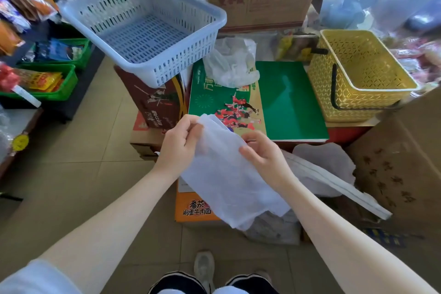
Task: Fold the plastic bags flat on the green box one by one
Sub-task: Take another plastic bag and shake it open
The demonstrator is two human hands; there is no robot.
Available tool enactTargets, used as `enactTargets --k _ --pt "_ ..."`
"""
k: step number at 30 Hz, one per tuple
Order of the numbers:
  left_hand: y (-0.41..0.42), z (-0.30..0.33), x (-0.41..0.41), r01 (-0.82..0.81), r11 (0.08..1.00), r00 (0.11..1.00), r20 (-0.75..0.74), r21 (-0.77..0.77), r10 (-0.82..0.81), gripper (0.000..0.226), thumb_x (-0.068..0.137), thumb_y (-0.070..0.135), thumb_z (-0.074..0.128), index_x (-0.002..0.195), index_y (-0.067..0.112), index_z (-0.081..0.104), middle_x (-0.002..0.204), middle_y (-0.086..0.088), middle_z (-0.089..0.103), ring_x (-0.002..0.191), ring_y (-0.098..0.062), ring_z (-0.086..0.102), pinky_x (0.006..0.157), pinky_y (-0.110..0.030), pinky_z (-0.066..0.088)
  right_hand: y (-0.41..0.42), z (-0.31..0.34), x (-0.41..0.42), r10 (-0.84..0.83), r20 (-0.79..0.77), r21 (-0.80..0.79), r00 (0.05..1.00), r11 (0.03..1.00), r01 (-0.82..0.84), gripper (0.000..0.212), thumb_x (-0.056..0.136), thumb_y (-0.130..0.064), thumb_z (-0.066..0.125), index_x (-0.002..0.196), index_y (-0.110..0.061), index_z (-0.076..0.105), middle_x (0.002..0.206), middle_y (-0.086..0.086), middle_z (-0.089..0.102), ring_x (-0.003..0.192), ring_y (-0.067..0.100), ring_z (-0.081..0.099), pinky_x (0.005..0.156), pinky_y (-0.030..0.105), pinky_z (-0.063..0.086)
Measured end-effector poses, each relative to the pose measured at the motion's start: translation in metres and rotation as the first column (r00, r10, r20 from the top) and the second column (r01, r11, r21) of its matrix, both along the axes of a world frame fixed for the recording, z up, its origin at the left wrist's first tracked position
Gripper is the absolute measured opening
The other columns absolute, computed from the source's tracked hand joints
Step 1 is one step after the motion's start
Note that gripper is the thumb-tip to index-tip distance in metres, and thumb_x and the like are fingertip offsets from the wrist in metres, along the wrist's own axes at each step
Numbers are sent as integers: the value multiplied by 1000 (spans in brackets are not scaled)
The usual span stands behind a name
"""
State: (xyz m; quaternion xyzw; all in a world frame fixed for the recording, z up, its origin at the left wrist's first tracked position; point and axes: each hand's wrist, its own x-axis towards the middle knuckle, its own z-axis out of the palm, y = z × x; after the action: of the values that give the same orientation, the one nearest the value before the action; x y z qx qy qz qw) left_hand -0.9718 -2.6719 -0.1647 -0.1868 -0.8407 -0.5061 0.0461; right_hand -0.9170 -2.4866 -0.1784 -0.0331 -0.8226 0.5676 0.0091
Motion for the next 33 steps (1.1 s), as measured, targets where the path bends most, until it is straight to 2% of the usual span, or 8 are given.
enactTargets --k 8,13,16,19,25,29,31,33 --pt "-31 -15 -33 -242 969 967 97 49 236 15 100 19 33 96 16 47 81 15 48 78 -4 47 72 -22 37 29 -58 12 85 297 569 951 784 -248 20 86 -20 57 70 -26 47 73 -5 58 71 21 55 58 31 40" --pt "-55 -39 -45 -281 945 895 311 -167 320 26 98 17 38 123 16 41 112 -2 55 95 -18 50 77 -31 42 26 -49 12 -167 194 263 967 958 113 13 85 0 54 80 -11 58 73 -3 60 65 10 53 53 17 38" --pt "-49 -42 -42 -148 921 989 -42 -360 142 74 80 4 61 142 10 22 144 -14 32 131 -28 32 108 -40 28 8 -37 1 -146 153 150 977 981 123 23 84 6 51 90 -16 57 79 -8 60 73 8 55 60 17 42" --pt "-31 -40 -33 111 855 937 -233 -506 -259 79 71 23 75 133 18 27 146 -16 28 135 -28 22 112 -44 14 -5 -27 -3 -118 106 115 987 988 105 27 83 8 49 96 -14 57 87 2 62 84 18 57 71 29 44" --pt "-20 -59 -36 384 797 872 -100 -465 -479 26 78 25 72 85 13 50 125 -11 57 118 -29 51 103 -44 34 -4 1 5 -94 74 -125 993 987 103 33 83 11 44 90 -19 53 81 6 61 78 10 54 68 17 40" --pt "-26 -64 -40 399 811 893 -19 -428 -449 17 87 25 61 83 17 47 79 2 59 68 -19 55 59 -33 46 15 2 13 -159 93 -162 983 972 173 27 87 6 44 100 -17 50 75 14 63 66 26 54 61 33 40" --pt "-25 -62 -41 371 836 909 -27 -403 -416 15 88 25 61 89 11 55 70 4 54 61 -16 51 55 -27 39 31 -2 18 -146 100 115 984 984 134 28 90 2 49 112 -15 46 69 2 60 61 24 52 56 29 38" --pt "-23 -61 -44 344 843 915 -52 -413 -399 16 87 22 60 96 10 61 77 -1 64 69 -22 59 58 -26 41 49 -11 26 -101 130 599 986 800 3 37 90 -15 58 124 -15 44 75 -3 58 71 24 59 62 31 40"
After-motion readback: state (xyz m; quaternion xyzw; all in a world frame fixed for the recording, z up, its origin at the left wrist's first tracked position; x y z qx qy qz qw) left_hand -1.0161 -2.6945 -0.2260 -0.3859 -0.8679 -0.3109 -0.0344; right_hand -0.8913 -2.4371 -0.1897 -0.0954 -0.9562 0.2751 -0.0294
